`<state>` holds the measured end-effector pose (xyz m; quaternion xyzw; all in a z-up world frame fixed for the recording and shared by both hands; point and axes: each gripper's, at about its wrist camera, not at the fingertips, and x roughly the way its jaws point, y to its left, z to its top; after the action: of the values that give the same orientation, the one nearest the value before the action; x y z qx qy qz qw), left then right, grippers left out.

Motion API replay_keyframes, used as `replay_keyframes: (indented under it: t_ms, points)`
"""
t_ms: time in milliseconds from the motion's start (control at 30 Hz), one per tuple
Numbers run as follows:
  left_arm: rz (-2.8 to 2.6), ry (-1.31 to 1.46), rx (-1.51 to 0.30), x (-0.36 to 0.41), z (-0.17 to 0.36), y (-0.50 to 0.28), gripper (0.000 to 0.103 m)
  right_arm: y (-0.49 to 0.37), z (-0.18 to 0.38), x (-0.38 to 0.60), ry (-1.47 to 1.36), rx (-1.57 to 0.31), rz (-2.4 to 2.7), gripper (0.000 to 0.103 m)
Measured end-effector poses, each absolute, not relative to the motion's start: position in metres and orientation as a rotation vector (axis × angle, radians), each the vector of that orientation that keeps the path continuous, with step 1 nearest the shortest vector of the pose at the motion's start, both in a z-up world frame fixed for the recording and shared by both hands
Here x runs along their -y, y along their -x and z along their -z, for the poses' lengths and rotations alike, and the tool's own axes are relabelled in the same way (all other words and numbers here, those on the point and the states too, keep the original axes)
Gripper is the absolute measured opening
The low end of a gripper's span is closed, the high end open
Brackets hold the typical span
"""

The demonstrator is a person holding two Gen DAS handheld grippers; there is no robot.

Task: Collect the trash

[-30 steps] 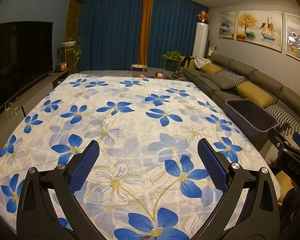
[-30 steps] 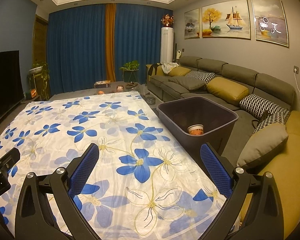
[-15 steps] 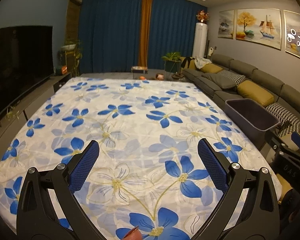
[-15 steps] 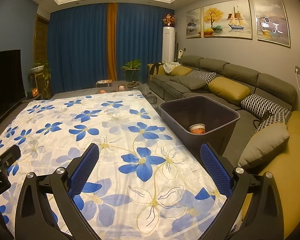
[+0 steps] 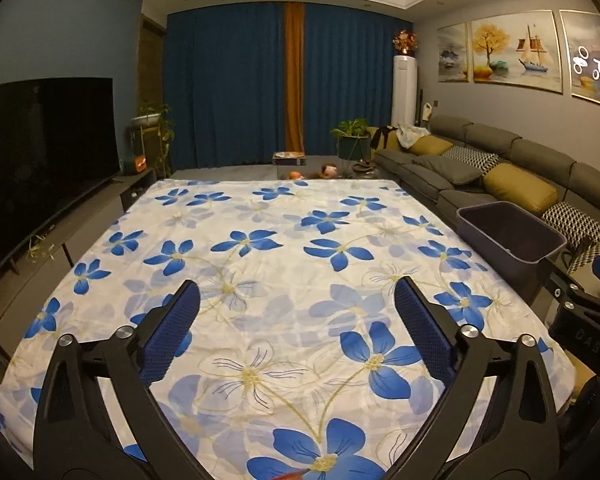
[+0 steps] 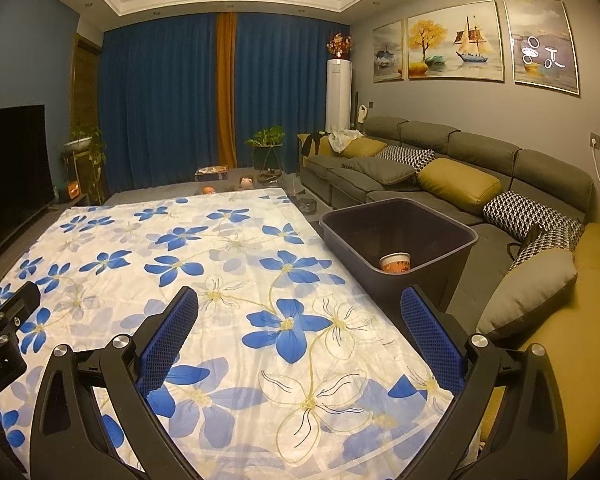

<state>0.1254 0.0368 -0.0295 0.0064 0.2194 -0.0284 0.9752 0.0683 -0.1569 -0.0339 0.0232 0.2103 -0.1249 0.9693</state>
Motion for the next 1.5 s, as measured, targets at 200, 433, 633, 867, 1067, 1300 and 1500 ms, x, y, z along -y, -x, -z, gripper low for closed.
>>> replay_keyframes:
  t_ms: [200,433,633,867,1067,1300,1500]
  points:
    - [0.070,-0.014,-0.437,-0.034,0.025,-0.118,0.097,-0.059,0.029,0.159,-0.053,-0.408,0.251,0.098]
    - [0.070,0.005,-0.428,-0.035,0.020,-0.112,0.097,-0.052,0.024,0.160,-0.056,-0.393,0.251,0.098]
    - [0.071,0.004,-0.428,-0.035,0.019,-0.112,0.097,-0.049,0.023,0.161,-0.057,-0.388,0.251,0.098]
    - [0.071,0.004,-0.429,-0.035,0.018,-0.110,0.097,-0.047,0.022,0.161,-0.059,-0.386,0.251,0.098]
    - [0.071,0.006,-0.432,-0.035,0.018,-0.110,0.097,-0.047,0.022,0.161,-0.059,-0.386,0.250,0.098]
    - [0.072,0.008,-0.431,-0.034,0.016,-0.107,0.097,-0.046,0.020,0.159,-0.056,-0.385,0.248,0.098]
    - [0.080,0.008,-0.437,-0.033,0.014,-0.107,0.097,-0.047,0.019,0.159,-0.054,-0.382,0.245,0.098]
